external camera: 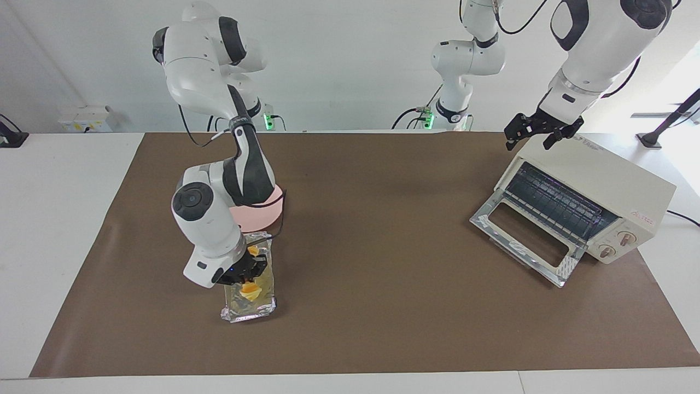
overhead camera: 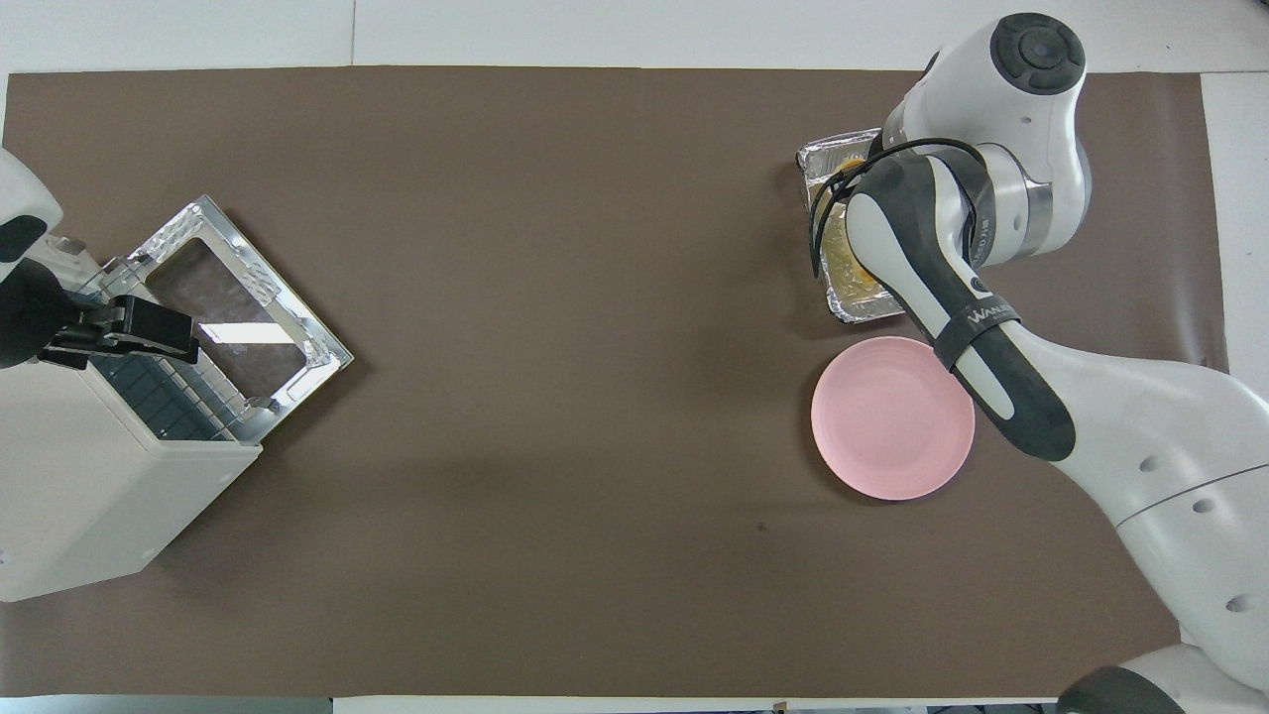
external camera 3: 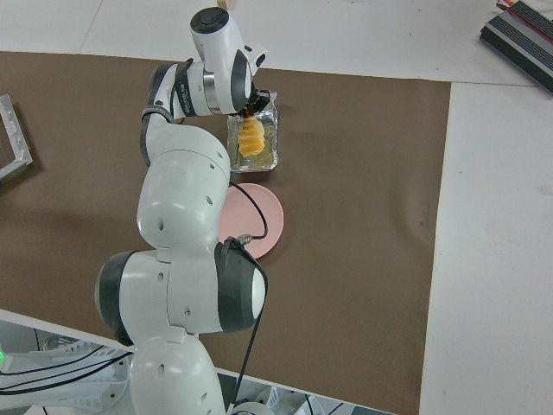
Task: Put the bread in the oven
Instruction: 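Carry the bread with the right gripper into the foil tray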
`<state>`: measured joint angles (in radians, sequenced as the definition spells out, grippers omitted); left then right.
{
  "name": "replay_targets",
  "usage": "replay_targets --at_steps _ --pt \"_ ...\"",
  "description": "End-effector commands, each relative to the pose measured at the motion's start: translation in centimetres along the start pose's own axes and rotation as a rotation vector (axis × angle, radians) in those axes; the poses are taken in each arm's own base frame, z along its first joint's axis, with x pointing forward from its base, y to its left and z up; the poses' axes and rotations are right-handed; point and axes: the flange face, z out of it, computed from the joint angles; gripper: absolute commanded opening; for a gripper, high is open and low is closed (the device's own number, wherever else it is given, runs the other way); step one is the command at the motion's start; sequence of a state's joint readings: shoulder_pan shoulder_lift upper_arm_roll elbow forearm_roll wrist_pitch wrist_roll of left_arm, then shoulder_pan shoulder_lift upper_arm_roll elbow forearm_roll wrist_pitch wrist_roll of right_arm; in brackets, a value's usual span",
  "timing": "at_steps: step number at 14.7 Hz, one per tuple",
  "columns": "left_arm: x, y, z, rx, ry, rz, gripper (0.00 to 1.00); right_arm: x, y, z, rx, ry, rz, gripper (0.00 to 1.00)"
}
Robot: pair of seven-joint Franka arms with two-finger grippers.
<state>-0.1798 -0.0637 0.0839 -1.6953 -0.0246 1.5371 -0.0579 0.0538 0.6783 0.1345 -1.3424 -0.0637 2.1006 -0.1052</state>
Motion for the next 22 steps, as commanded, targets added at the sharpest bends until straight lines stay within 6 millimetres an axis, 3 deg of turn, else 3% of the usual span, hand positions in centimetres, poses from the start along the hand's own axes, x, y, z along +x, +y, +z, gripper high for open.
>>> replay_targets --at_steps 1,2,3,4,5,8,11,12,15,17,18,20,22 --pt "-0.8 0.1 -0.1 -0.005 0.008 0.002 1.00 -0.5 -0.1 1.5 -0.011 0.013 0.000 0.00" --pt "-0.8 0.3 0.0 -0.004 0.006 0.004 1.00 -0.7 0.0 2.0 -0.005 0.021 0.007 0.00" --pt "-0.9 0.3 -0.1 -0.004 0.006 0.004 1.00 -0.8 -0.2 2.1 0.003 0.021 0.012 0.48" --pt "-0.8 0.2 0.0 -0.004 0.007 0.004 1.00 -0.8 -0.1 2.0 0.003 0.016 0.025 0.83" --pt "-0.9 0.2 0.0 -0.004 0.006 0.005 1.00 -0.8 0.0 1.5 0.002 0.012 0.037 1.00" --pt "-0.8 0.3 0.0 -0.004 0.006 0.005 1.00 -1.5 -0.8 -0.6 -0.021 -0.074 0.013 1.00" --pt "-0.9 0.3 0.0 -0.006 0.006 0.005 1.00 -1.8 2.0 -1.6 -0.037 -0.092 0.029 1.00" --pt "-0.9 0.2 0.1 -0.004 0.005 0.005 1.00 -1.8 2.1 -1.7 -0.046 -0.090 0.005 1.00" --pt "-0.9 0.3 0.2 -0.006 0.003 0.005 1.00 -1.7 3.1 -1.7 -0.081 -0.079 -0.080 1.00" --pt "-0.9 0.3 0.0 -0.004 0.006 0.004 1.00 -2.1 4.8 -0.1 -0.088 -0.027 -0.074 1.00" --pt "-0.9 0.3 0.0 -0.004 0.008 0.005 1.00 -2.6 4.7 0.7 -0.090 -0.019 -0.102 1.00" --pt "-0.9 0.3 0.1 -0.004 0.002 0.004 1.00 -3.3 4.9 1.4 -0.093 -0.015 -0.153 0.94" --pt "-0.9 0.3 0.1 -0.006 0.005 0.004 1.00 -3.6 5.2 1.5 -0.095 -0.013 -0.155 0.76"
